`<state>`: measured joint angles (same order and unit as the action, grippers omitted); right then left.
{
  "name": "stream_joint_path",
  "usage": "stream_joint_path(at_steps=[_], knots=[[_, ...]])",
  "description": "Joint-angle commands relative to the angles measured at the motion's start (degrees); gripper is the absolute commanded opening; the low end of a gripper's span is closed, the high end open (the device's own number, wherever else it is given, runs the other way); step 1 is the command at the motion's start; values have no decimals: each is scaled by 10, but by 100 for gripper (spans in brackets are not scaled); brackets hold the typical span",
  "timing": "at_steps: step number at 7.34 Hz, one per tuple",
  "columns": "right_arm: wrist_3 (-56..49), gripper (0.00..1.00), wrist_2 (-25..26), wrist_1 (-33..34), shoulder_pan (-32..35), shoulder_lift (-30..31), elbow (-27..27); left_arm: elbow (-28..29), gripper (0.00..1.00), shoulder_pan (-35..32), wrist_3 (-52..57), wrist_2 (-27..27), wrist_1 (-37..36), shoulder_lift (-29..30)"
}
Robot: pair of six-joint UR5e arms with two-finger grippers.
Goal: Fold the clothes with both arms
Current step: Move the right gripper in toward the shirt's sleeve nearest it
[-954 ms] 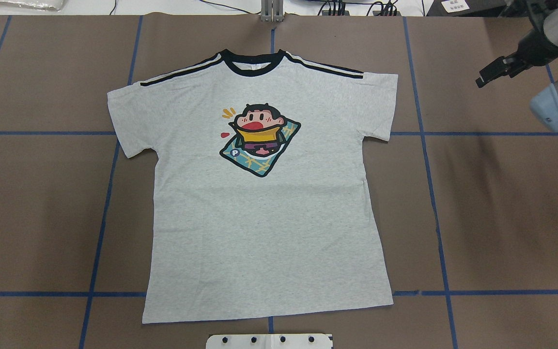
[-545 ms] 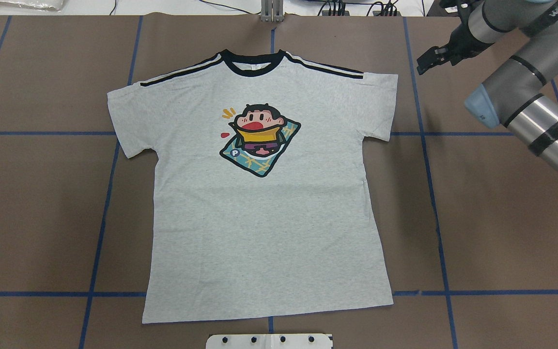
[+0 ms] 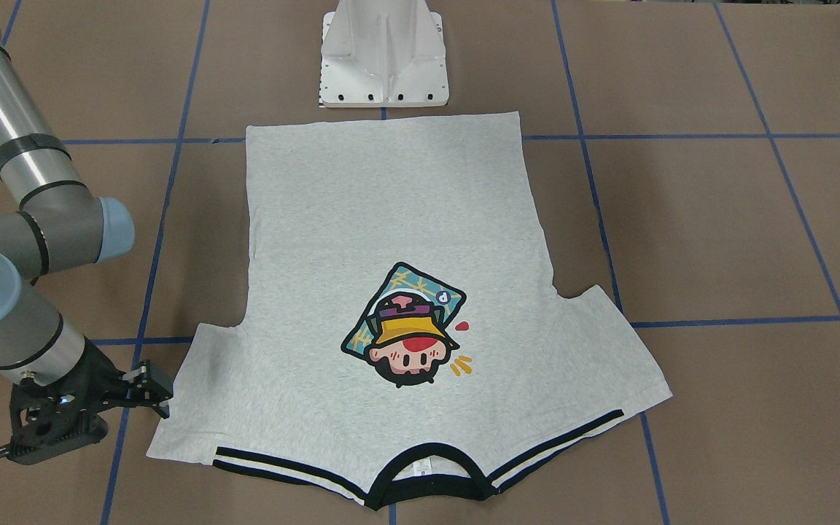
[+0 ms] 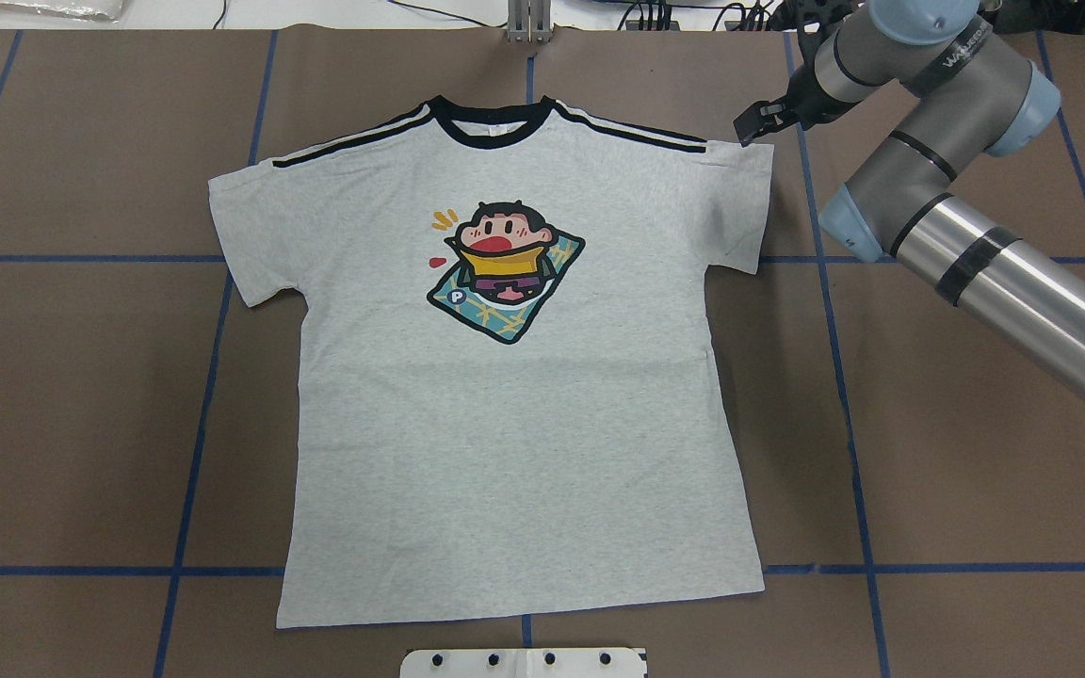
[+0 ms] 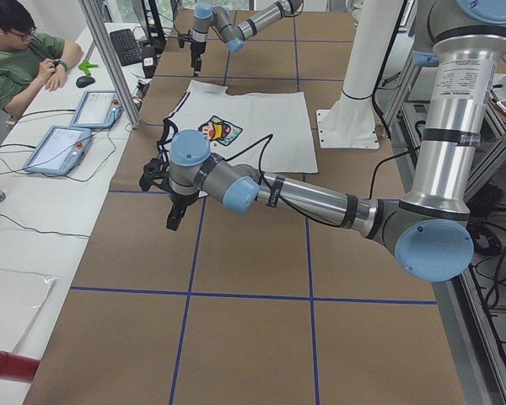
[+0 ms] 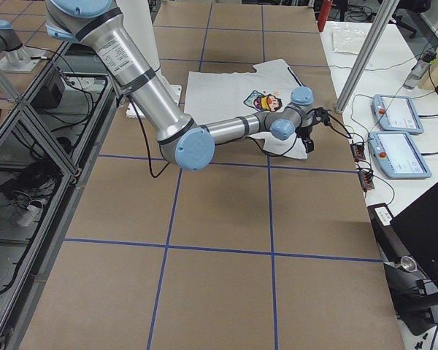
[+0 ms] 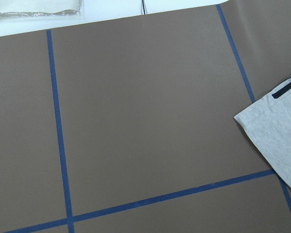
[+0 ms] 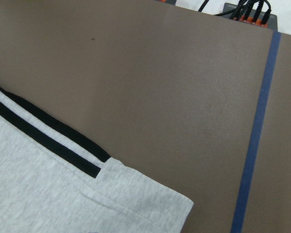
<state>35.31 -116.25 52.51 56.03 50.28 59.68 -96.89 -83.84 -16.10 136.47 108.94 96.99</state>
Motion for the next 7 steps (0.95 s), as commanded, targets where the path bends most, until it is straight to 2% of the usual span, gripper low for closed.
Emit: stream_joint_path(at_steps=[1, 4, 7], knots=[[1, 89, 3, -48, -3, -11, -57, 3, 99, 3, -7, -1, 8, 1], [1, 80, 32, -48, -12, -38, -104, 4, 99, 3, -6, 0, 8, 1], [1, 57, 32, -47, -22, -39, -110, 6, 99, 3, -5, 0, 9, 2]])
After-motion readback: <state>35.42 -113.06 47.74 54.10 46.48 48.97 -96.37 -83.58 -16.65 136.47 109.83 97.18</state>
